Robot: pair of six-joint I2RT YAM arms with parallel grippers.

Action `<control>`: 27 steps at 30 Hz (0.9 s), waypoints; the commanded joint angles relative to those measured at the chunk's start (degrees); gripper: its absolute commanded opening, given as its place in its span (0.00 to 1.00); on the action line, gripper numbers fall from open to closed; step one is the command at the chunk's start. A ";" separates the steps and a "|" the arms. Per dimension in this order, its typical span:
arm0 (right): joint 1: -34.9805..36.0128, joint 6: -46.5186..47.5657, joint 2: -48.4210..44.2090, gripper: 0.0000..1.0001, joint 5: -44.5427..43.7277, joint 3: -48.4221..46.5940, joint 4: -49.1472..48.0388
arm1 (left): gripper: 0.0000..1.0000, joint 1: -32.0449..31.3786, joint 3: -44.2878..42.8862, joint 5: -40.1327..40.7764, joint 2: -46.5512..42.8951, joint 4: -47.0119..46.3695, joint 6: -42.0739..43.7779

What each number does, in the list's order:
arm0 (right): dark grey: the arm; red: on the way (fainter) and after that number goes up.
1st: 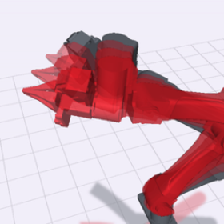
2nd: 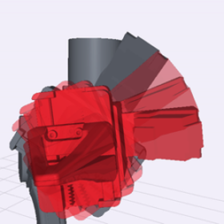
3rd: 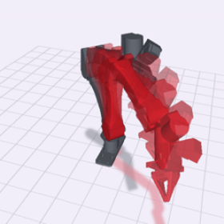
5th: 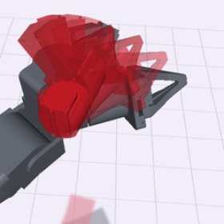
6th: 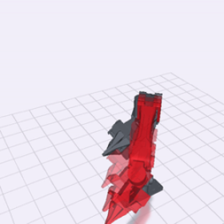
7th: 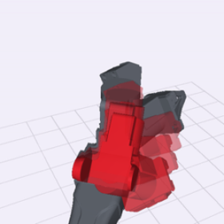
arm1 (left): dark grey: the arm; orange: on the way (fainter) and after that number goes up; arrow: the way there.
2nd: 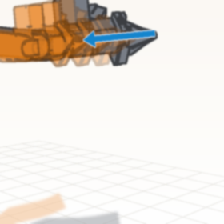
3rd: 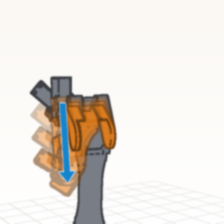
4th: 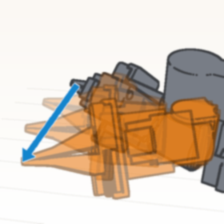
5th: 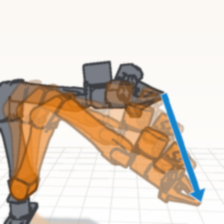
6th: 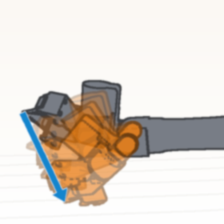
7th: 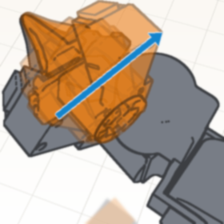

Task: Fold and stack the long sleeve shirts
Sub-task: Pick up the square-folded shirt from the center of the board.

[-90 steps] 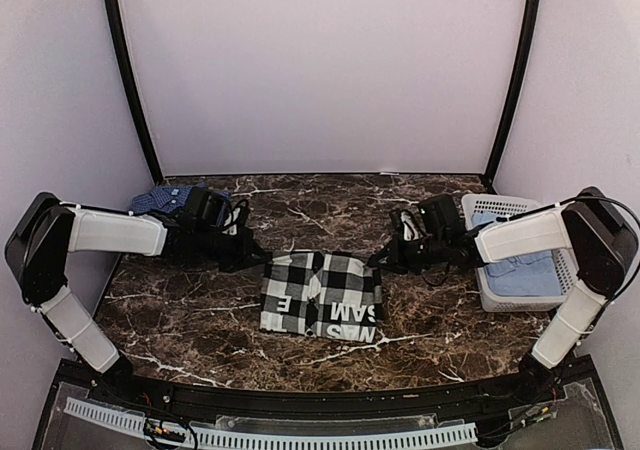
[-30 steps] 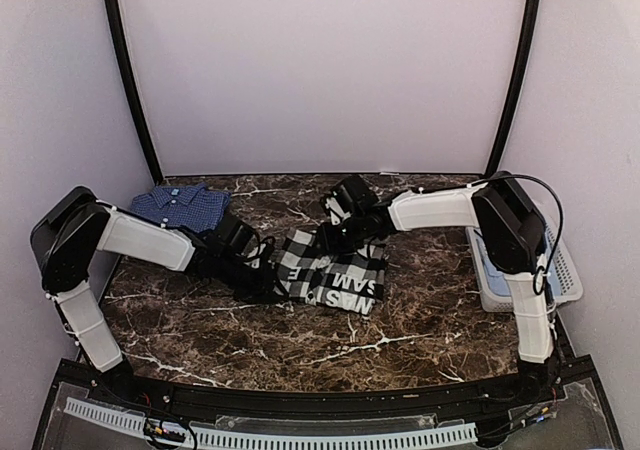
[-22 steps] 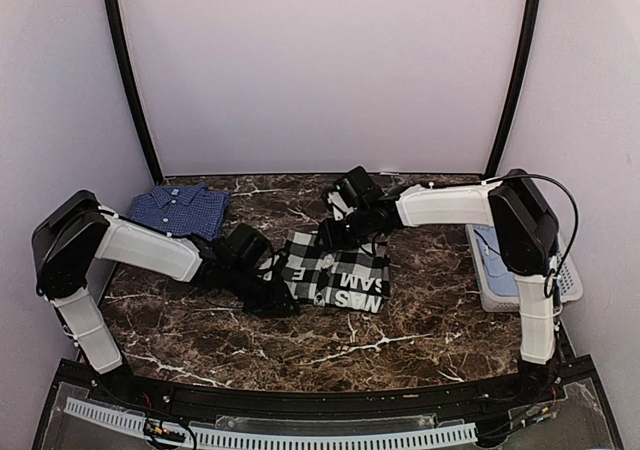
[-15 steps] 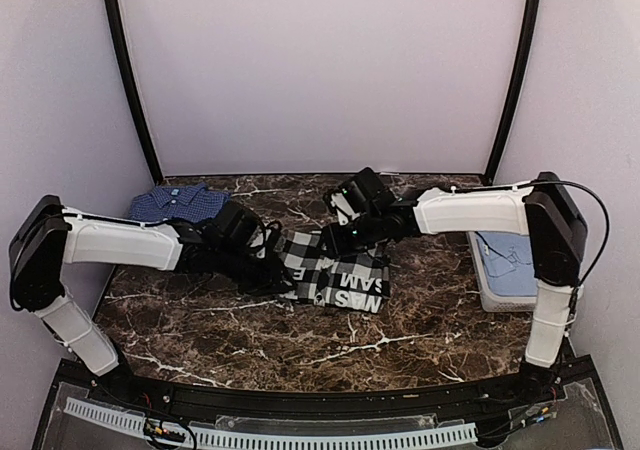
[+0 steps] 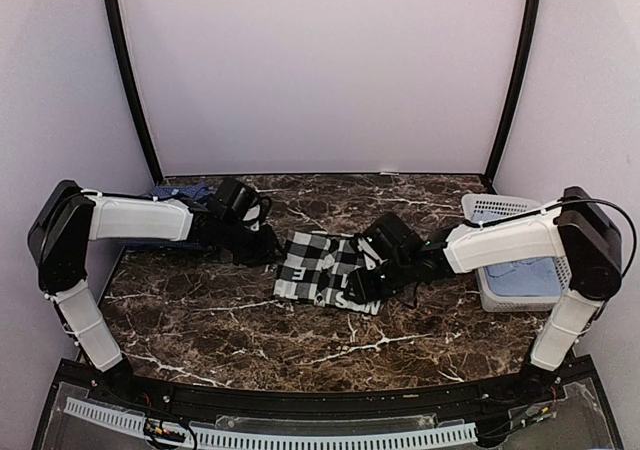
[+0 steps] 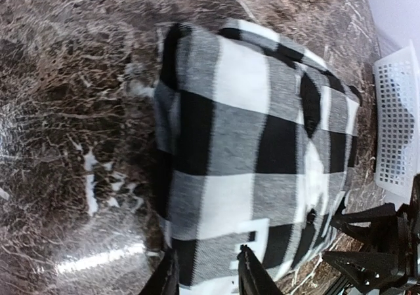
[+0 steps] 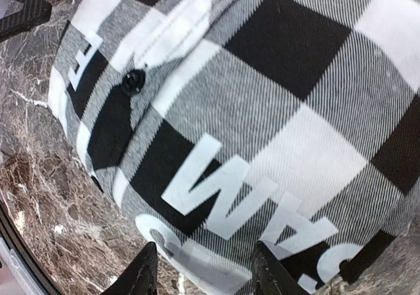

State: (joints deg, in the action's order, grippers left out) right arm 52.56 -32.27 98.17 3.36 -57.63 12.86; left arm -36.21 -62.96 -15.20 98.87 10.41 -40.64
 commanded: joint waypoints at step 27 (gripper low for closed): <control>0.83 -5.99 -14.41 0.47 -5.41 12.54 -3.22 | 0.46 3.20 -0.93 -9.37 13.13 -3.27 4.62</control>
State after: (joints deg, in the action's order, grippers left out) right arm 53.41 -37.87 86.56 2.37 -44.56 8.43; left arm -33.10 -64.75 -22.52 109.82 7.33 -35.20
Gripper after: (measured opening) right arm 0.472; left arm 0.457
